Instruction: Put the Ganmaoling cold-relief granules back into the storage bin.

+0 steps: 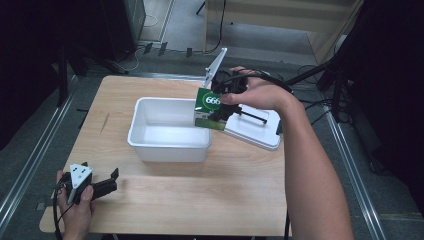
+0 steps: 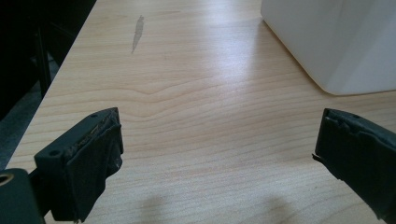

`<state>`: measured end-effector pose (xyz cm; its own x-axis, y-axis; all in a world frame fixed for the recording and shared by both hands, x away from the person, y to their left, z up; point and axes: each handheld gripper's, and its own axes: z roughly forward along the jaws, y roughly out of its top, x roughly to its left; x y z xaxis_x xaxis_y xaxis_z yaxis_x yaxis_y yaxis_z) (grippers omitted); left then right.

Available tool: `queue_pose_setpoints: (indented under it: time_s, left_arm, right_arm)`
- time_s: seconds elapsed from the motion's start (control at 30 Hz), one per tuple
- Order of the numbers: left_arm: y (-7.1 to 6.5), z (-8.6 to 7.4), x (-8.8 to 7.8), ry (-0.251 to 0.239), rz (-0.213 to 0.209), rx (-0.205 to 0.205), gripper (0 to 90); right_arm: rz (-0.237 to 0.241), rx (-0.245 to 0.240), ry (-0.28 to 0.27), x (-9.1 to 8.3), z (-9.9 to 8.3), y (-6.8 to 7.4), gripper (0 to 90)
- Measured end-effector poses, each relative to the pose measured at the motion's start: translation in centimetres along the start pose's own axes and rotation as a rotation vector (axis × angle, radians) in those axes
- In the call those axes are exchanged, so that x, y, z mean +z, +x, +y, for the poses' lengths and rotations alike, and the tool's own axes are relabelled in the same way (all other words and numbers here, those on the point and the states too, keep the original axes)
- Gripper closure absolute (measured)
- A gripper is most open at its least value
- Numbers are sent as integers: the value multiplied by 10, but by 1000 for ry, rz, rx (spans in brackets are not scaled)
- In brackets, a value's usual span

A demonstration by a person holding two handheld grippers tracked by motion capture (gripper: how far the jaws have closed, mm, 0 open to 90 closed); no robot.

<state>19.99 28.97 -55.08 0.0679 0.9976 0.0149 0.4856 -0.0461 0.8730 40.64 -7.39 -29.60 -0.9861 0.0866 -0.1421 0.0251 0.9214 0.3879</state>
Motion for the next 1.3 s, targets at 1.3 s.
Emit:
queue_pose_setpoints:
  time_s: [1.3]
  left_arm:
    - [2, 0, 0, -7, -6, -15, 16]
  right_arm:
    - [1, -84, 13, 61, 41, -1, 162]
